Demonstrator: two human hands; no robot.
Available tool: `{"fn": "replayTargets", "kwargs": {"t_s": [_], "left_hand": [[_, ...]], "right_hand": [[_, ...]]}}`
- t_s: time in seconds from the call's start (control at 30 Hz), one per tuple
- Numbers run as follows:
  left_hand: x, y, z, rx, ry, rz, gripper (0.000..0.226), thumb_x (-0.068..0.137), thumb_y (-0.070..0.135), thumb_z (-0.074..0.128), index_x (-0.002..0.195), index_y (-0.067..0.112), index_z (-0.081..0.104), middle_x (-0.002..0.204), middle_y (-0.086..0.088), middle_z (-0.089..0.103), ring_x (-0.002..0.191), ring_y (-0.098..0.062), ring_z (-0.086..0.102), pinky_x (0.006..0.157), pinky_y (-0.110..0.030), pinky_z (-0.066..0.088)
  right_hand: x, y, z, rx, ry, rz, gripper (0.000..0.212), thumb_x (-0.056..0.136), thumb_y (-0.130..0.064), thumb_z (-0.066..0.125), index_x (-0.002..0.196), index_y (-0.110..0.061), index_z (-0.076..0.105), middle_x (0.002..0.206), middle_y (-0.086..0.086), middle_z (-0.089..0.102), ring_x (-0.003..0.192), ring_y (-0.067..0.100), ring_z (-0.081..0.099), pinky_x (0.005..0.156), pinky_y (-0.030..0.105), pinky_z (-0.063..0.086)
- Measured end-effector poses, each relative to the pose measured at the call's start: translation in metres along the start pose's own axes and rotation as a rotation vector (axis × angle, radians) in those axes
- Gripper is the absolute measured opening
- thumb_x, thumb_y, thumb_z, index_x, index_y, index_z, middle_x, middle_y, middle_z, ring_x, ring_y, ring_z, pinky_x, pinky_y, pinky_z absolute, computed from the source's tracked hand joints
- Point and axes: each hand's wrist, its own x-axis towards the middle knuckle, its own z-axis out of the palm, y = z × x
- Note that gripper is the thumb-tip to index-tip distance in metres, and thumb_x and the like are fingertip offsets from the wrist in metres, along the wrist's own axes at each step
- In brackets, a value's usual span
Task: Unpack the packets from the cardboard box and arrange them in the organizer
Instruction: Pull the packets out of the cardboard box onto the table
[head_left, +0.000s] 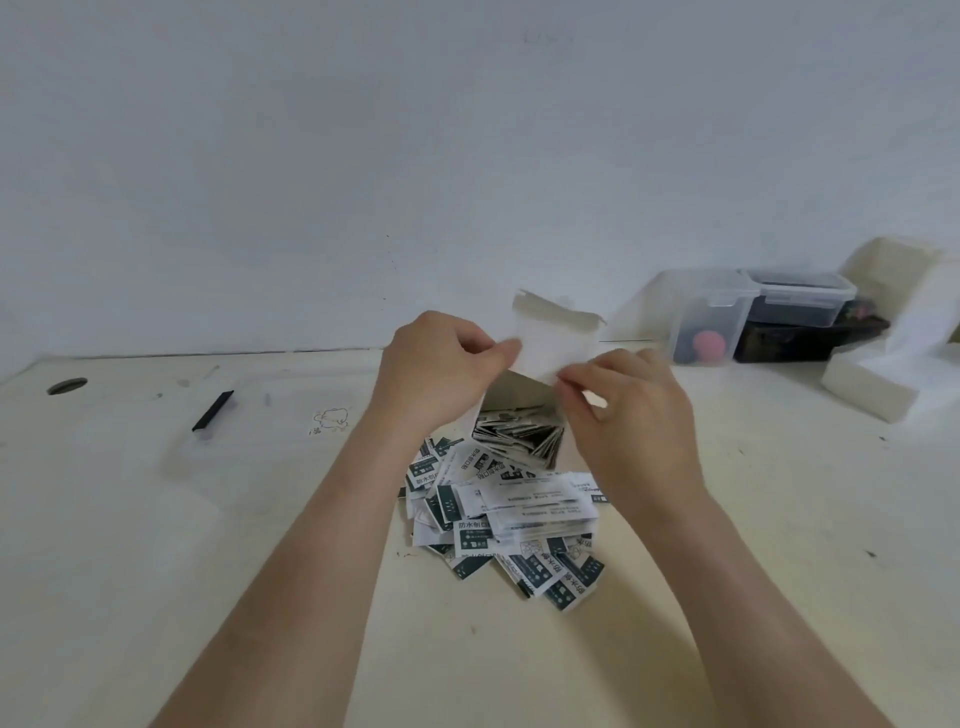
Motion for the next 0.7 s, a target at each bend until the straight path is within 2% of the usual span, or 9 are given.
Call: {"fn": "replayTargets", "kwargs": {"t_s": [0.1,0.17,0.33,0.43,0.53,0.63,0.7], "left_hand": [[-0.0005,-0.0006,0.0022,0.0,0.048,0.041,0.023,0.085,0.041,0.065,0.071,0.025,0.073,0.053,0.014,0.063,0.061,-0.01,0.066,0.073,-0.036,0.058],[-0.0009,-0.0004,0.0032,0.004,0.053,0.053,0.021,0.084,0.041,0.066,0.071,0.025,0.072,0.053,0.015,0.062,0.058,-0.008,0.064,0.072,-0.035,0.057],[-0.0012,0.0014,0.0044,-0.027,0.072,0.086,0.023,0.084,0.039,0.066,0.068,0.024,0.071,0.048,0.017,0.058,0.052,-0.006,0.059,0.069,-0.032,0.056],[-0.0007,0.0021,0.0059,-0.041,0.062,0.093,0.022,0.084,0.039,0.066,0.068,0.024,0.071,0.047,0.018,0.058,0.05,-0.005,0.057,0.068,-0.033,0.055],[-0.001,0.0019,0.0073,-0.03,0.072,0.108,0.024,0.085,0.04,0.065,0.069,0.024,0.071,0.046,0.019,0.058,0.05,-0.004,0.058,0.066,-0.03,0.054],[-0.0014,0.0011,0.0083,-0.008,0.116,0.11,0.026,0.087,0.041,0.063,0.071,0.022,0.072,0.048,0.016,0.059,0.054,-0.006,0.061,0.068,-0.031,0.054],[-0.0014,-0.0014,0.0081,-0.029,0.152,0.093,0.028,0.087,0.041,0.063,0.07,0.021,0.071,0.05,0.014,0.061,0.054,-0.009,0.063,0.07,-0.033,0.055]], "right_hand": [[-0.0017,-0.0035,0.001,0.013,-0.126,-0.107,0.005,0.083,-0.021,0.074,0.087,-0.02,0.078,0.089,-0.005,0.072,0.079,0.024,0.05,0.066,0.033,0.047],[-0.003,-0.0035,0.0016,-0.033,-0.183,-0.136,0.008,0.079,-0.026,0.077,0.087,-0.024,0.078,0.09,-0.002,0.067,0.083,0.027,0.048,0.067,0.04,0.047],[-0.0066,-0.0063,0.0052,-0.207,-0.259,-0.141,0.018,0.067,-0.028,0.085,0.084,-0.029,0.078,0.085,0.002,0.049,0.085,0.024,0.035,0.067,0.035,0.028],[-0.0079,-0.0062,0.0077,-0.245,-0.195,-0.127,0.014,0.067,-0.019,0.084,0.079,-0.026,0.079,0.082,0.002,0.049,0.083,0.023,0.033,0.066,0.035,0.027],[-0.0075,-0.0083,0.0093,-0.196,-0.093,-0.137,0.006,0.072,-0.016,0.082,0.075,-0.019,0.078,0.082,0.004,0.056,0.081,0.03,0.045,0.063,0.036,0.035],[-0.0052,-0.0036,0.0081,-0.105,-0.007,-0.145,0.005,0.079,-0.012,0.075,0.083,-0.013,0.078,0.083,0.003,0.067,0.078,0.03,0.052,0.061,0.037,0.047],[-0.0038,-0.0022,0.0049,-0.035,0.01,-0.092,0.007,0.083,-0.012,0.072,0.087,-0.013,0.077,0.079,0.001,0.069,0.075,0.026,0.054,0.06,0.031,0.046]]}}
